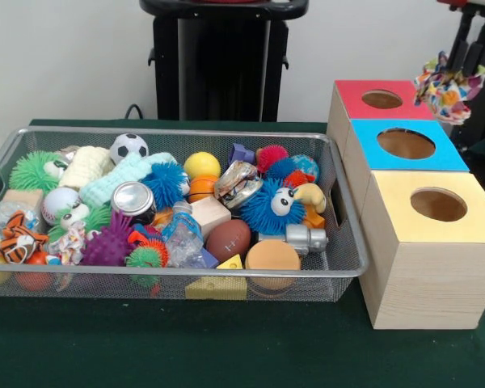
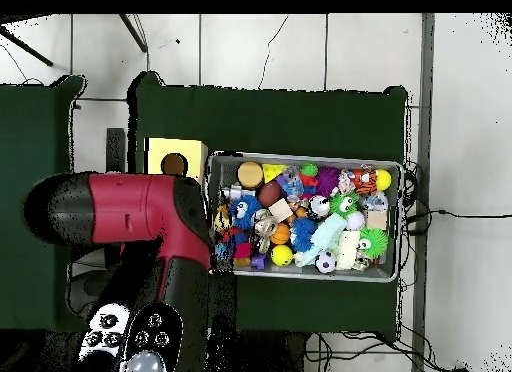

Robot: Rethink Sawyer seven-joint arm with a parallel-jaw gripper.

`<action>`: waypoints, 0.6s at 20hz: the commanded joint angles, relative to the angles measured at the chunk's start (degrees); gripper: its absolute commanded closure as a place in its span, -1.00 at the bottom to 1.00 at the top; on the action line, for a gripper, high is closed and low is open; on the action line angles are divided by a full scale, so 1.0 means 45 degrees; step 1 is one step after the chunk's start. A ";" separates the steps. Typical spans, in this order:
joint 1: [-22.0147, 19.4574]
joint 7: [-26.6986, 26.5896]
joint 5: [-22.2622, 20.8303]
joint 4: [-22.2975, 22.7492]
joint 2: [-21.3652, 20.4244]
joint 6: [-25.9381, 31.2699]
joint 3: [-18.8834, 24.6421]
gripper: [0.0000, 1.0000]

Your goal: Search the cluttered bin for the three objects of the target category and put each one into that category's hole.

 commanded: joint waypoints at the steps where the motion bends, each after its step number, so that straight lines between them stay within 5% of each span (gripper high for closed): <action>1: -0.0255 0.3184 0.0211 -0.0590 0.0893 0.0853 0.0230 1.00; 5: -0.1369 0.1717 0.0333 0.0048 0.1238 -0.0679 0.1185 1.00; 12: -0.1722 0.1480 0.0015 0.0081 0.1634 -0.1404 0.1355 1.00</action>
